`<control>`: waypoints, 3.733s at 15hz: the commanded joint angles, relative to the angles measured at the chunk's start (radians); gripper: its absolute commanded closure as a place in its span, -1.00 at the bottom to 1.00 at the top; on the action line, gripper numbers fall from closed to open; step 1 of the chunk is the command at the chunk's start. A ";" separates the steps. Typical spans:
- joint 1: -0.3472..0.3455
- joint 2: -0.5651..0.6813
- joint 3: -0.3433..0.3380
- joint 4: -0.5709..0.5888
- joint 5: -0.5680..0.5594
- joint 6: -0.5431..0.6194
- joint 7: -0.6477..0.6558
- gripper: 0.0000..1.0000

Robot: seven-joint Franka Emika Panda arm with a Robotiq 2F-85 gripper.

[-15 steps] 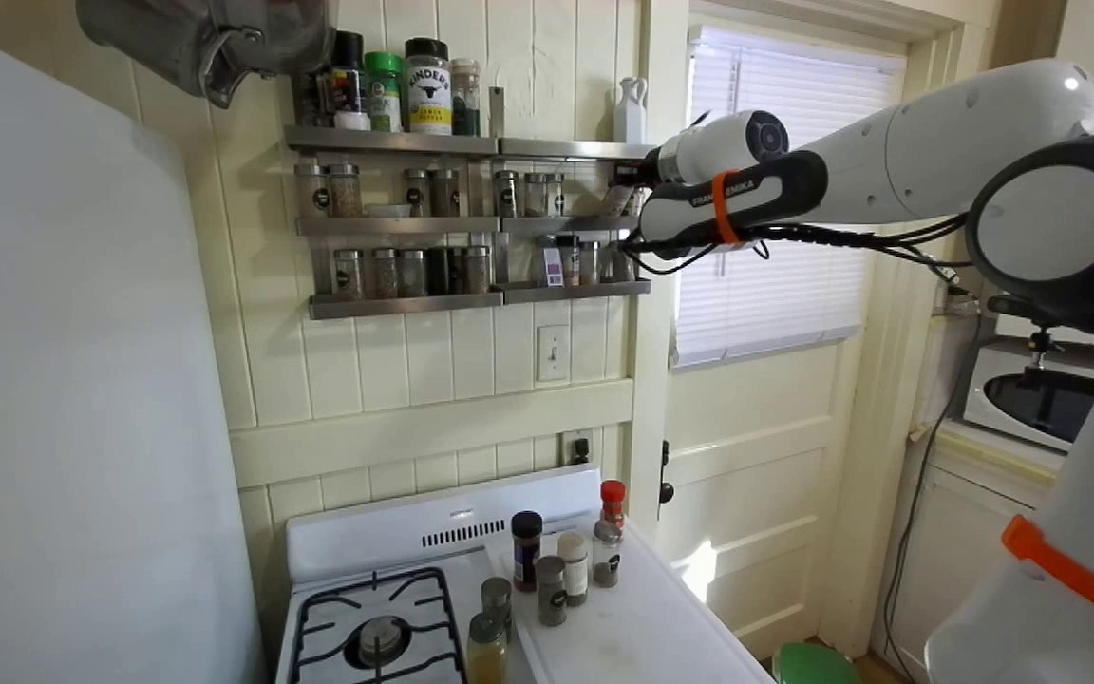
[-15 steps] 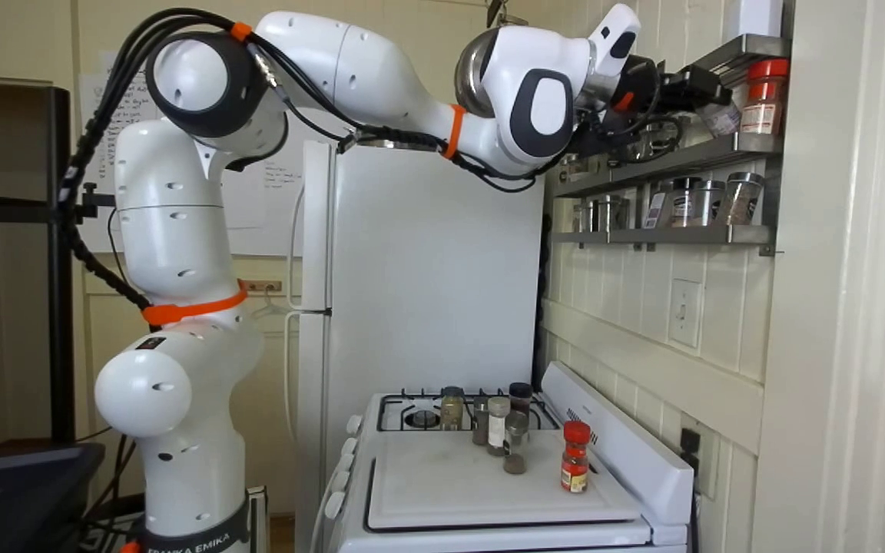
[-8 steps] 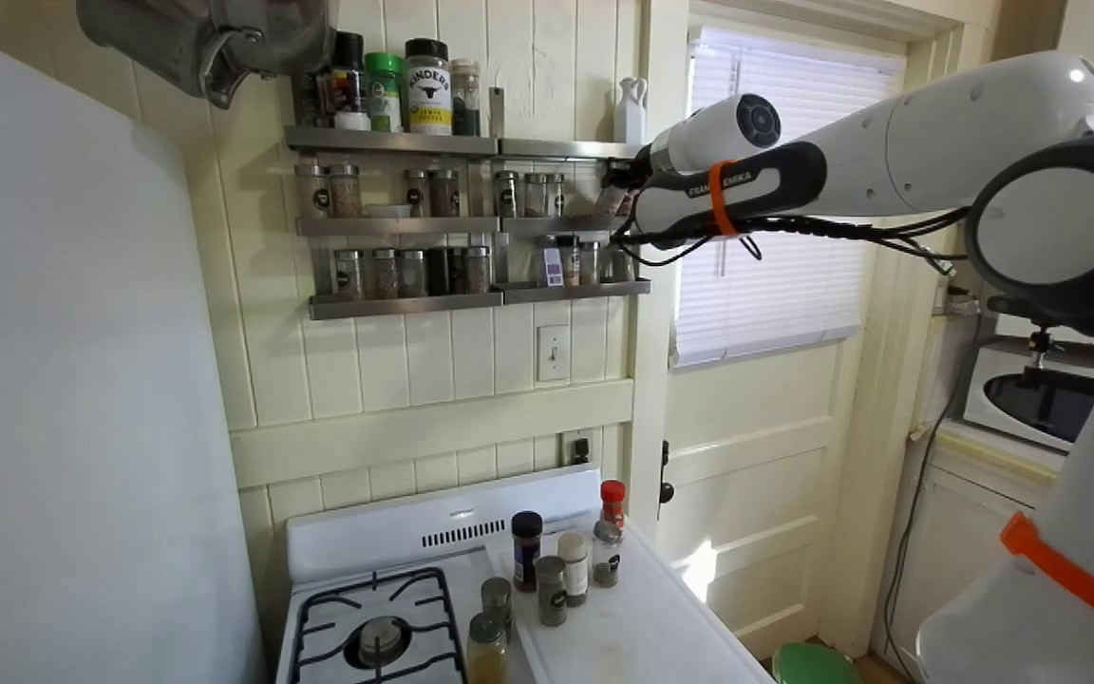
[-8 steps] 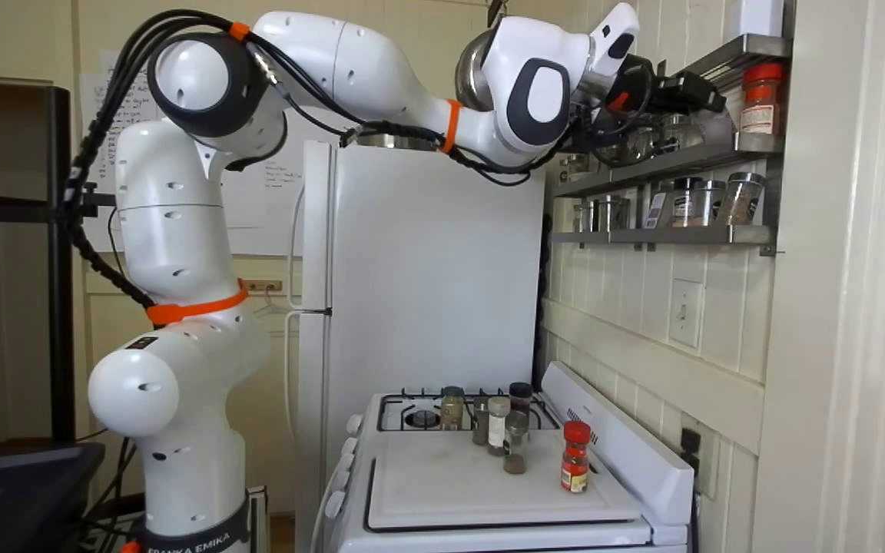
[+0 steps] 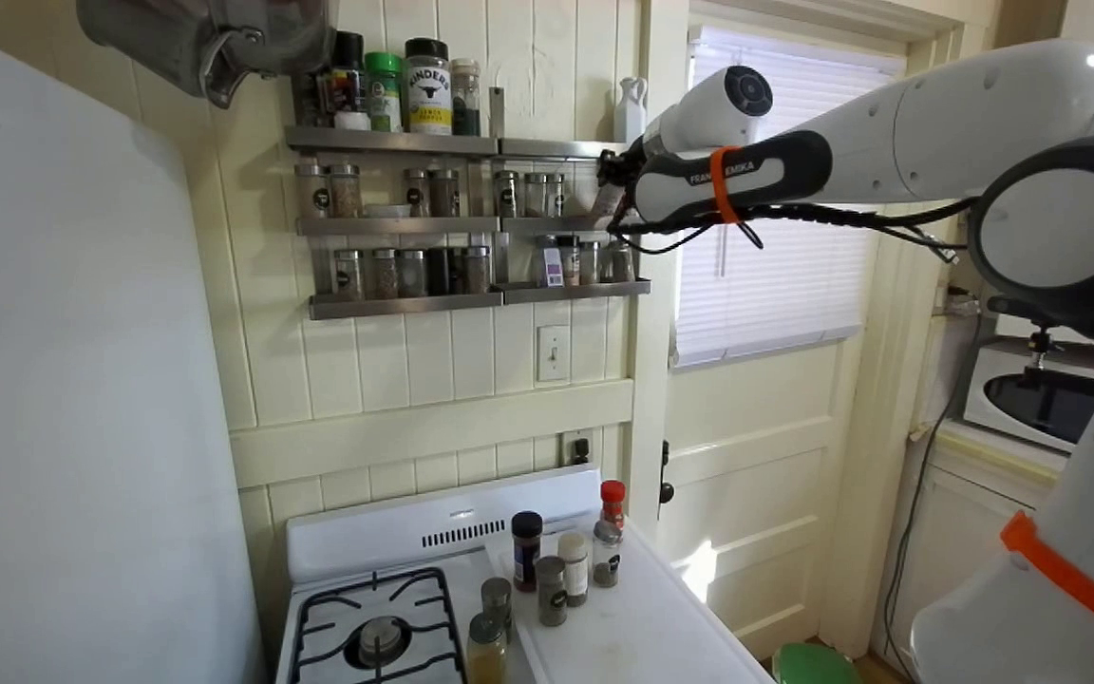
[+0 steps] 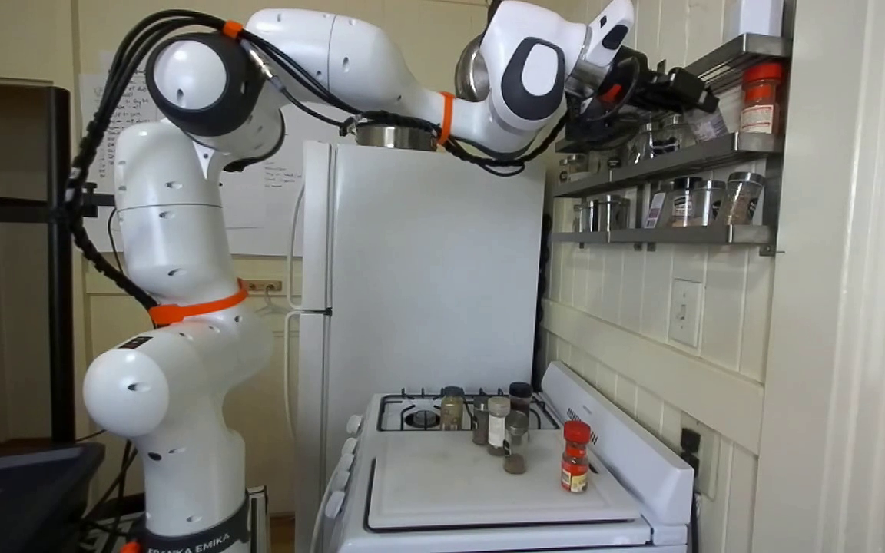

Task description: Put the jar on the shelf

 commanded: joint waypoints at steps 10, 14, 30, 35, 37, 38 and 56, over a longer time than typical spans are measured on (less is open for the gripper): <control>-0.026 -0.010 0.028 0.120 -0.072 -0.306 0.084 0.50; -0.030 -0.001 0.025 0.150 -0.068 -0.369 0.093 0.50; 0.258 0.052 -0.246 0.221 -0.085 -0.476 0.123 0.50; 0.280 0.080 -0.264 0.257 -0.076 -0.505 0.112 0.50; 0.289 0.089 -0.271 0.268 -0.075 -0.511 0.108 0.50; 0.292 0.094 -0.274 0.272 -0.070 -0.509 0.106 0.50; 0.341 0.150 -0.303 0.280 -0.022 -0.515 0.086 -0.71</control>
